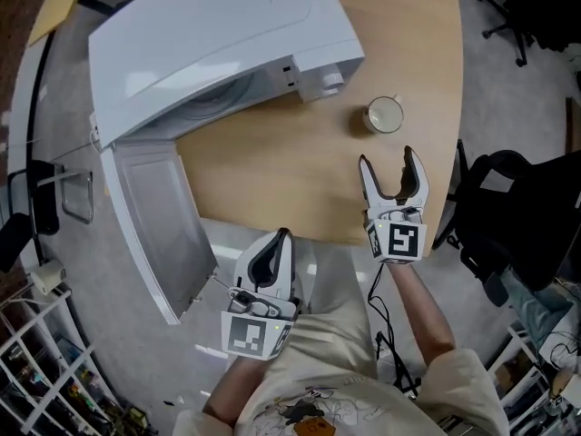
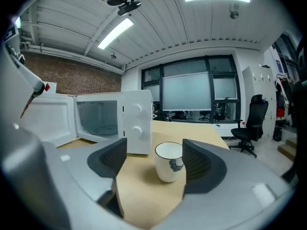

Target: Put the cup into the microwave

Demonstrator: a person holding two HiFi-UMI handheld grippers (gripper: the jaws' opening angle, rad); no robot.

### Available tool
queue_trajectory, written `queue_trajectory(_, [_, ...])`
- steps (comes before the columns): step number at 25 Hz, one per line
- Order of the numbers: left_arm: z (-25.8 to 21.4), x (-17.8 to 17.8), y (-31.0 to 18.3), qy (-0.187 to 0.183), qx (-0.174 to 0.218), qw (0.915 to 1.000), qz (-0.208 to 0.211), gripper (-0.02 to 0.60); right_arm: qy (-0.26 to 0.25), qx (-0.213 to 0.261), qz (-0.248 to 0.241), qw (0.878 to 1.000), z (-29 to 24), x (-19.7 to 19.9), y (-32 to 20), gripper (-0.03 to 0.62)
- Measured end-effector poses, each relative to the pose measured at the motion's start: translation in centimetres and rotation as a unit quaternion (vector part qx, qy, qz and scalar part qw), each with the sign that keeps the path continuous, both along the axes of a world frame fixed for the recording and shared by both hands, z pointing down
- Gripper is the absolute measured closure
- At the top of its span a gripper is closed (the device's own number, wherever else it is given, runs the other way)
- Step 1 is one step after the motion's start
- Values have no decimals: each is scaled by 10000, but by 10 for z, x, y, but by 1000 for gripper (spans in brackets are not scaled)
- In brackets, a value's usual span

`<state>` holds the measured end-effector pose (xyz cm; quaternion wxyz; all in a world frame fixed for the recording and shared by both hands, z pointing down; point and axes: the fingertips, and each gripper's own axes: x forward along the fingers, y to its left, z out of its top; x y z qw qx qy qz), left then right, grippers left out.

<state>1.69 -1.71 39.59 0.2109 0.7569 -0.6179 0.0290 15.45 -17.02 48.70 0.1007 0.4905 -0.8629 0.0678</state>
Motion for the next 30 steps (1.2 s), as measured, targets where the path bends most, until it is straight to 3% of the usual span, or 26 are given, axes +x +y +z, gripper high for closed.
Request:
queue_trajectory(5, [27, 5, -15, -56, -4, 9999, -115, 577, 49, 84, 146, 9998, 28, 4, -26, 205])
queue_trajectory(10, [48, 13, -21, 314, -146, 9984, -446, 577, 79, 64, 168, 9998, 57, 6, -45, 191])
queue_trajectory(16, [68, 15, -19, 394, -246, 9975, -536, 577, 20, 83, 107, 9999, 76, -1, -67, 163])
queue_trajectory(30, [74, 7, -18, 454, -277, 9963, -668, 577, -196, -181, 159, 9995, 82, -11, -105, 180])
